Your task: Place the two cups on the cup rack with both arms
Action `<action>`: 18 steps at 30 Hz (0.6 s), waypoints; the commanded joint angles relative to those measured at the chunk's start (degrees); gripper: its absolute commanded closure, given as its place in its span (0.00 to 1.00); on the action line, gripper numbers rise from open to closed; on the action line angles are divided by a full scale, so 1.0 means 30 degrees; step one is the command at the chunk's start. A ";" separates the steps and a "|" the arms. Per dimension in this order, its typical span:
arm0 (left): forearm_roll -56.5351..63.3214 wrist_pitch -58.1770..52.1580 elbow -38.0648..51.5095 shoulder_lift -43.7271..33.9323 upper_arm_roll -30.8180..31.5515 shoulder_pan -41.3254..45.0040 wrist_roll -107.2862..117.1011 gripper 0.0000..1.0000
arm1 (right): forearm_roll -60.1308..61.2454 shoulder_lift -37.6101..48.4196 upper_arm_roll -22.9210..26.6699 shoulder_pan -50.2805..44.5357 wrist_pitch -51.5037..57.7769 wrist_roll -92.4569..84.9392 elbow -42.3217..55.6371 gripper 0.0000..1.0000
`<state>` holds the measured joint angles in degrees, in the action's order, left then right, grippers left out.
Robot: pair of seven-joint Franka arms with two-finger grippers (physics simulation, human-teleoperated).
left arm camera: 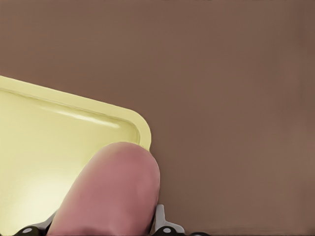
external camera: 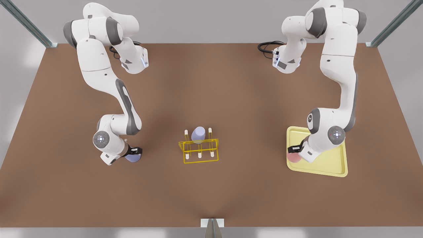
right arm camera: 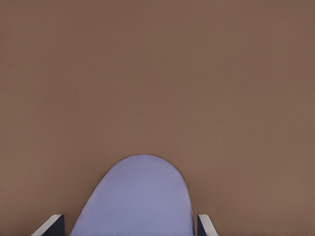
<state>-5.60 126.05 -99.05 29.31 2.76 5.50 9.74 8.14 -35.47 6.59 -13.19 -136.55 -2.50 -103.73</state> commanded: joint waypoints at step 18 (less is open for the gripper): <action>-0.0418 -0.4048 1.1922 0.6460 0.6112 0.4552 2.0482 0.17 | 0.1242 0.1187 -0.0819 0.0120 0.1717 -0.0220 0.0591 0.17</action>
<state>-6.89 114.56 -63.59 48.56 21.11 19.03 46.21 10.08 -32.28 4.49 -12.91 -134.34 -3.30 -102.08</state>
